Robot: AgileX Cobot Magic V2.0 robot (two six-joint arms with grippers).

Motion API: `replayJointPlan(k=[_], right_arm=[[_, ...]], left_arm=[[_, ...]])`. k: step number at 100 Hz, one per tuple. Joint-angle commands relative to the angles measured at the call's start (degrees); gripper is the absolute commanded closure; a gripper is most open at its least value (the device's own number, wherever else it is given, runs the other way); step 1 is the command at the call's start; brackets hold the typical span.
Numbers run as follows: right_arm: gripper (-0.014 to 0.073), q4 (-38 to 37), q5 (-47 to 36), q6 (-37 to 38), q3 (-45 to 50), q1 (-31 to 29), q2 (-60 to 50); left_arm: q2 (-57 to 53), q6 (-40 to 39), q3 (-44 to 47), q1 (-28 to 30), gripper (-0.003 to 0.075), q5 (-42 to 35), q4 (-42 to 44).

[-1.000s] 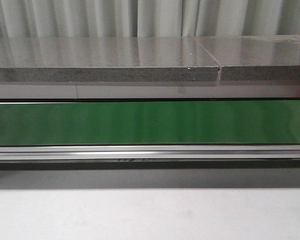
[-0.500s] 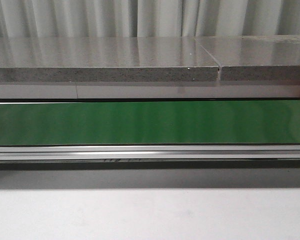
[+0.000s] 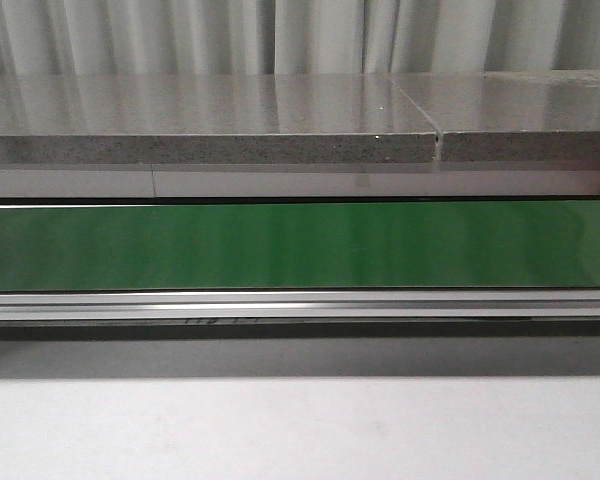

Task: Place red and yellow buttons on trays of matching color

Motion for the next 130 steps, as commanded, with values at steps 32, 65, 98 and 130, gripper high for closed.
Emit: replayJointPlan(k=[32,65,98,130], right_arm=[[0.0659,-0.12,-2.79,-0.24,-1.47,0.1,-0.28],[0.0659,-0.12,-2.79,-0.24,-1.47,0.1,-0.28],[0.0659,-0.12,-2.79,-0.24,-1.47,0.1,-0.28],[0.0659,-0.12,-2.79,-0.24,-1.47,0.1,-0.28]], left_arm=[[2.1,-0.11,-2.47,-0.39,0.0741,-5.69,-0.53],[18.06,-10.77,-10.64,8.42,0.0741,-5.95,-0.31],[35.23,-10.77,-18.29,23.98,0.0498,-3.33,0.22],[50.5,-10.77,-29.91,27.31,0.0177,3.08,2.47]])
